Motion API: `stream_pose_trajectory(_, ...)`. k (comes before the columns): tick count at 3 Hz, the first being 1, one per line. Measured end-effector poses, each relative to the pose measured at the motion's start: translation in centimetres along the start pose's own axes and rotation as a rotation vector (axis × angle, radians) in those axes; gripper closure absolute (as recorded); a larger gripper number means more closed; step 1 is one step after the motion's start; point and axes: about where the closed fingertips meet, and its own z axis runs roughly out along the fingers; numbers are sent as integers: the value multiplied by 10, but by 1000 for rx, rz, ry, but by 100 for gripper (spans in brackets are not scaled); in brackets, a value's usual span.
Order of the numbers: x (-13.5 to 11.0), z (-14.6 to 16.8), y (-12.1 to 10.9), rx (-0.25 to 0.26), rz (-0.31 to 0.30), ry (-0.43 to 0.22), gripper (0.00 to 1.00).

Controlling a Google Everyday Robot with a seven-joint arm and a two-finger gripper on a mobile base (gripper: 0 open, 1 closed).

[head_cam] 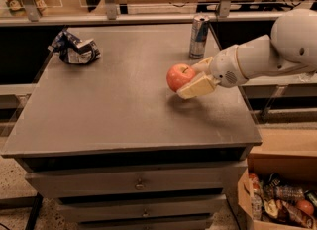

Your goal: Move apple near redbull can

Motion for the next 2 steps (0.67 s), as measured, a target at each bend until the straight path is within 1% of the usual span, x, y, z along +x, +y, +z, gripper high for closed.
stream_pose_trajectory(1, -15, -11, -33, 56, -11, -1, 100)
stream_pose_trajectory(2, -21, -22, -66, 132, -16, 23, 100)
